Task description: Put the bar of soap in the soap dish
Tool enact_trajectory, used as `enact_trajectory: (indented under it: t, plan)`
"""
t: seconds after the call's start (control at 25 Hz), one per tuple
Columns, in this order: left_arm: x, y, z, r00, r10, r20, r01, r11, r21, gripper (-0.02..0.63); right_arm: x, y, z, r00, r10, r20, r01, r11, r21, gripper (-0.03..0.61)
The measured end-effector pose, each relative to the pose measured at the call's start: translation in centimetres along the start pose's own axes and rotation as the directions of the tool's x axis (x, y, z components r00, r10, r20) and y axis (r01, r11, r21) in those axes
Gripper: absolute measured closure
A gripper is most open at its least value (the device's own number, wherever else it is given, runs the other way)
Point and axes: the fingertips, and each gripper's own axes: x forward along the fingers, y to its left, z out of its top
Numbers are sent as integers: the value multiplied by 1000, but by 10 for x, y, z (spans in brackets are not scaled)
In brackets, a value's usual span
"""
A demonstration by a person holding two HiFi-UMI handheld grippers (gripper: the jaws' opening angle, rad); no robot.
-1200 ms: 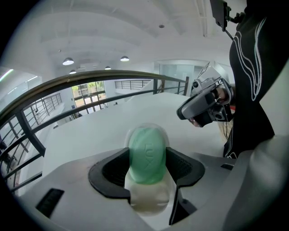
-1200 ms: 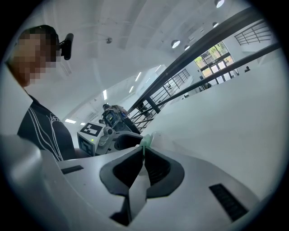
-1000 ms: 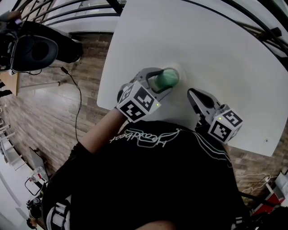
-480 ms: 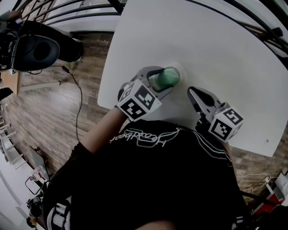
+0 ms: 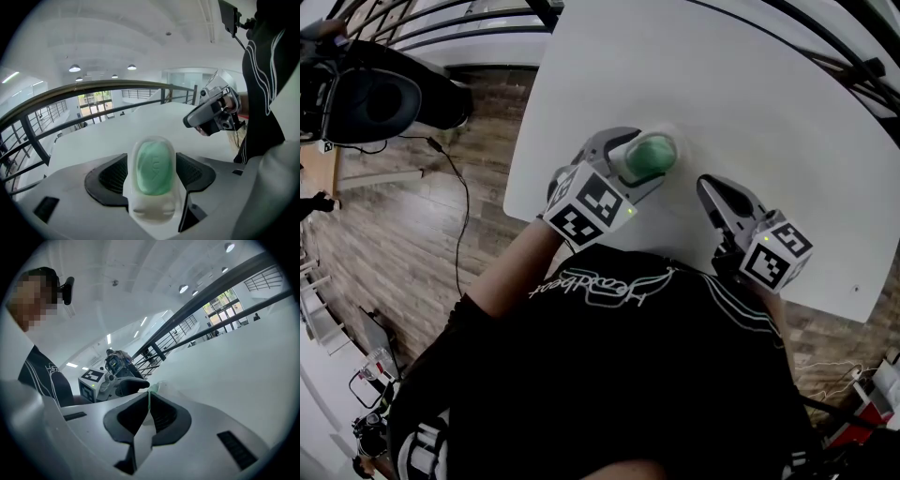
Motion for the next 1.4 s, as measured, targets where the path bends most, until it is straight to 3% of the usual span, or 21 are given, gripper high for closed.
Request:
enact_trajectory:
  t: [0.4, 0.64, 0.92, 1.08, 1.24, 1.4]
  plan:
    - [-62, 3, 28, 988, 29, 152, -6, 989, -149, 301, -4, 36, 28, 998, 38, 49, -32, 992, -122, 560]
    - [-95, -16, 60, 960, 23, 278, 42, 973, -226, 309, -15, 64, 38, 995, 81, 51, -70, 981, -181, 560]
    - [-130, -53, 80, 920, 2, 393, 128, 944, -304, 477, -34, 101, 40, 989, 138, 51, -118, 950, -290, 560]
    - [-145, -73, 88, 904, -40, 427, 171, 946, -273, 596, -40, 122, 33, 985, 171, 19, -154, 925, -348, 560]
    - [-155, -90, 95, 895, -81, 439, 192, 958, -215, 606, -47, 131, 28, 983, 183, -4, -172, 910, -378, 560]
    - [-159, -102, 97, 887, -93, 452, 204, 958, -202, 606, -52, 137, 25, 980, 199, -10, -188, 903, -385, 560]
